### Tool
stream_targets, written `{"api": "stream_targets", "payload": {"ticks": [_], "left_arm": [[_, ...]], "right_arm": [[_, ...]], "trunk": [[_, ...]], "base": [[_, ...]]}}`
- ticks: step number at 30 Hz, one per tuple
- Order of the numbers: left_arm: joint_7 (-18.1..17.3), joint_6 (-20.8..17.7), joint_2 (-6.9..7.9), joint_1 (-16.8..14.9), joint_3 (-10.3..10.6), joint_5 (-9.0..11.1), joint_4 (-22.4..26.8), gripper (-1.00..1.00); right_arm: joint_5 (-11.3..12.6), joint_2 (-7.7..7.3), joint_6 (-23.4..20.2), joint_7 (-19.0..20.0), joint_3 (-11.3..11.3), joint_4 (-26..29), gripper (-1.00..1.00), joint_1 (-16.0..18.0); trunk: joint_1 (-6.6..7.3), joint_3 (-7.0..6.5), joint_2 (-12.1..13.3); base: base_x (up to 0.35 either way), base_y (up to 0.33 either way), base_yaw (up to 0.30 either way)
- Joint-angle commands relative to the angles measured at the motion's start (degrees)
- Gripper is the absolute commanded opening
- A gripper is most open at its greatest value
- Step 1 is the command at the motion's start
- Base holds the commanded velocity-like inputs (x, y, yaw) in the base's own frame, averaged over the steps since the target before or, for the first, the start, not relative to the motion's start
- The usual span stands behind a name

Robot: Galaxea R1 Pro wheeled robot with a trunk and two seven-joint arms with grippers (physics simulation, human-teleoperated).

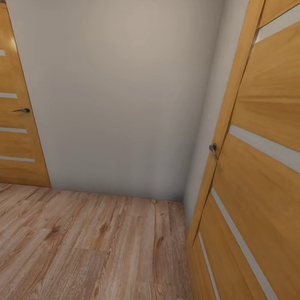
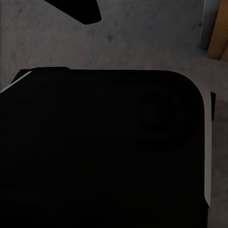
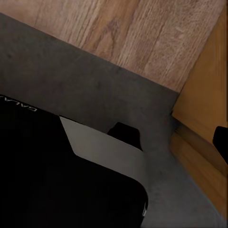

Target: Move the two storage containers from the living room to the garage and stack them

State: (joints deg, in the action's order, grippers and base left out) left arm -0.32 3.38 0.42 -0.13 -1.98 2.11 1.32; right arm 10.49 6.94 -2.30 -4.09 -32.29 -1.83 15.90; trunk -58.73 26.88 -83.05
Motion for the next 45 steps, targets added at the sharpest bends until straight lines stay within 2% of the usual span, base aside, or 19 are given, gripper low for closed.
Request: {"api": "stream_targets", "payload": {"ticks": [1, 14, 25, 31, 45], "left_arm": [[-0.03, 0.14, -0.01, -0.03, -0.18, 0.24, -0.01, 1.00], [-0.12, 0.13, -0.06, -0.03, -0.04, 0.18, -0.01, 1.00], [-0.05, 0.14, -0.01, -0.04, -0.12, 0.20, -0.01, 1.00], [-0.10, 0.13, 0.02, -0.05, -0.12, 0.20, -0.01, 1.00], [-0.09, 0.14, -0.02, -0.05, -0.09, 0.19, -0.01, 1.00]], "right_arm": [[0.55, -0.01, -0.11, -0.13, -0.48, -0.10, 1.00, 0.07], [0.58, -0.11, -0.24, -0.13, -0.42, -0.11, 1.00, 0.09], [0.58, -0.18, -0.16, -0.15, -0.41, -0.11, 1.00, 0.10], [0.58, -0.12, -0.64, -0.29, -0.49, -0.11, 1.00, 0.10], [0.58, -0.17, -0.48, -0.32, -0.42, -0.10, 1.00, 0.10]], "trunk": [[0.00, 0.05, -0.03], [0.00, 0.05, -0.03], [0.00, 0.05, -0.03], [0.00, 0.05, -0.03], [0.00, 0.05, -0.03]], "base": [[0.000, 0.000, 0.000], [0.182, 0.000, 0.000], [0.032, 0.000, 0.000], [0.246, 0.000, 0.000], [0.079, 0.000, 0.176]]}}
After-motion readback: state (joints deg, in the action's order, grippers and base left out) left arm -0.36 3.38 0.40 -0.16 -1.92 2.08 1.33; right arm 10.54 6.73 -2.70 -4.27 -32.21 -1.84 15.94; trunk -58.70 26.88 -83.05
